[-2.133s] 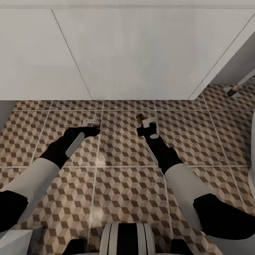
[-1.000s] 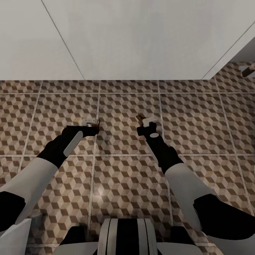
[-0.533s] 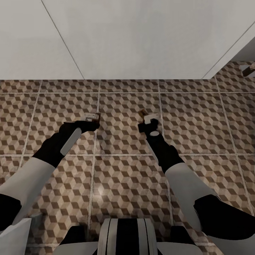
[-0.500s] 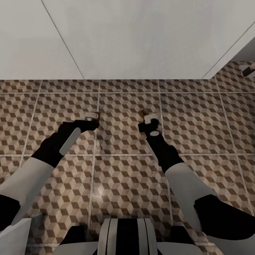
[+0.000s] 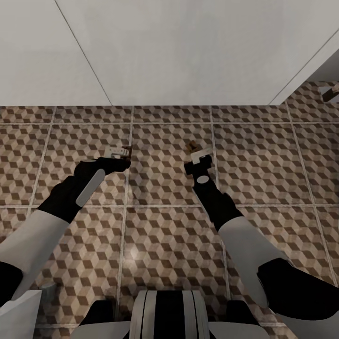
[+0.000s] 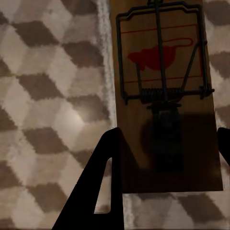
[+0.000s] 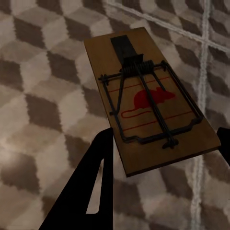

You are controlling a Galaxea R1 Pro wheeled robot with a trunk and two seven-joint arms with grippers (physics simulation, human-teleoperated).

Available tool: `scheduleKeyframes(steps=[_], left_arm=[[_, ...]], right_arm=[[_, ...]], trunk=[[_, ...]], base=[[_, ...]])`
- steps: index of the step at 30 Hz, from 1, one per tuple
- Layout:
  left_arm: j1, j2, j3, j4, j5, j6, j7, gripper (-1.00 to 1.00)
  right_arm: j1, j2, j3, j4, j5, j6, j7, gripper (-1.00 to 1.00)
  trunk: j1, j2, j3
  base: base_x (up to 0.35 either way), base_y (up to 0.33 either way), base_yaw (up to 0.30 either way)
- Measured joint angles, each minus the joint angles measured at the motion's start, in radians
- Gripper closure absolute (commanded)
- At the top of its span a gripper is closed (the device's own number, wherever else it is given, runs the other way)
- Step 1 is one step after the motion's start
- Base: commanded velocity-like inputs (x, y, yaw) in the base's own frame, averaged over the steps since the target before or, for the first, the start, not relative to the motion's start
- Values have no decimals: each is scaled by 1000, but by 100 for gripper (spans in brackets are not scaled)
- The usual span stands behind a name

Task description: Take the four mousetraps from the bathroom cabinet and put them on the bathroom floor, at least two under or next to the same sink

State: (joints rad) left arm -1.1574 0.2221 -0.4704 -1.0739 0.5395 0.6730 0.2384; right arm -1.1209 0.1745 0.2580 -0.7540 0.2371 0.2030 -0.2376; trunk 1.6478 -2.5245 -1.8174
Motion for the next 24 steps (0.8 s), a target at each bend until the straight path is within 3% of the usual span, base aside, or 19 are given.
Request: scheduleKeyframes(steps=[5, 9, 11, 12, 14, 20, 24], left_arm=[[0, -17, 3, 86, 0, -28, 0, 100], [0, -56, 6, 199, -10, -130, 2, 100], [0, -84, 8, 270, -31, -192, 4, 100], [-1, -109, 10, 325, -61, -236, 5, 100], [-1, -127, 11, 357, -91, -260, 5, 100], [-2, -133, 9, 344, -113, -297, 0, 100], [-2, -115, 4, 278, -117, -303, -2, 100]], right_arm=[[0, 0, 0, 31, 5, -26, 0, 100], [0, 0, -2, 40, 5, -30, 0, 100], [0, 0, -3, 51, 5, -31, 0, 100], [0, 0, -3, 60, 6, -31, 0, 100], [0, 0, -3, 63, 7, -32, 0, 100], [0, 0, -3, 61, 9, -65, 1, 100], [0, 0, -2, 48, 8, -82, 1, 100]], trunk=[[0, 0, 0], [0, 0, 0], [0, 0, 0], [0, 0, 0], [0, 0, 0], [0, 0, 0], [0, 0, 0]], base=[[0, 0, 0], [0, 0, 0], [0, 0, 0], [0, 0, 0], [0, 0, 0], [0, 0, 0], [0, 0, 0]])
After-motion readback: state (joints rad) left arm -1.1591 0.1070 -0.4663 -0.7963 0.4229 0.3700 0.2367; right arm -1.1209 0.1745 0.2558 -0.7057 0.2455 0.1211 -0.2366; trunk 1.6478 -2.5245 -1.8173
